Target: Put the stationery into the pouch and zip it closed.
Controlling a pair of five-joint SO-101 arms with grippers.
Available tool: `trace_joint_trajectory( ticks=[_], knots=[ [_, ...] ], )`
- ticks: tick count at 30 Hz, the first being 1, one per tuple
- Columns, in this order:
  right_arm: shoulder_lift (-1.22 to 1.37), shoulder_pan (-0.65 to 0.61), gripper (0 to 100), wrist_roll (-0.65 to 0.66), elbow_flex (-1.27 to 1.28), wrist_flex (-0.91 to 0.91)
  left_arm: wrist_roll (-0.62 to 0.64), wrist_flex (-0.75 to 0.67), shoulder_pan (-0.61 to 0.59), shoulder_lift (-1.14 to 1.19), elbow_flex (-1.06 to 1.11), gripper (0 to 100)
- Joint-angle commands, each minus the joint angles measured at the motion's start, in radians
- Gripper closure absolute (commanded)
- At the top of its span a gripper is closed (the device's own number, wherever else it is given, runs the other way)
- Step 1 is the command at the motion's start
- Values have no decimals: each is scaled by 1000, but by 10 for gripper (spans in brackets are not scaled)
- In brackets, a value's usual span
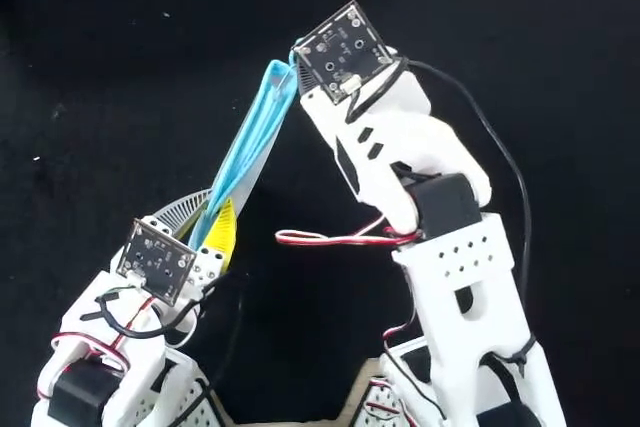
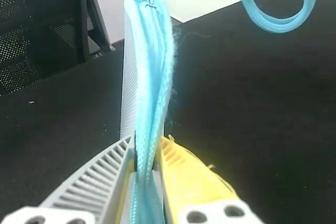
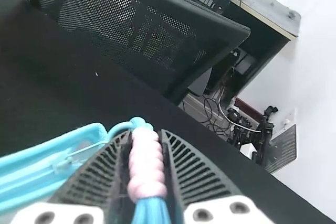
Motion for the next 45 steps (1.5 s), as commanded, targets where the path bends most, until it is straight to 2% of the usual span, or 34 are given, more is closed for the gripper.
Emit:
trace_joint_trajectory(
  ticks=[1, 14, 26, 30, 38, 45],
  knots=[
    [1, 66, 988, -2, -47, -52, 15, 6, -4, 8, 8, 970],
    [239, 138, 988, -3, -245, -43, 15, 6, -4, 8, 8, 970],
    [245, 127, 987, -9, -257, -2, 15, 8, -4, 8, 8, 970],
    [232, 89, 974, -11, -300, 95, 17, 8, -4, 8, 10, 970],
    [205, -51, 782, -3, -351, 377, 17, 8, -1, 8, 10, 970],
    [68, -169, 779, -9, -423, 485, 17, 5, 4, 8, 35, 970]
  ],
)
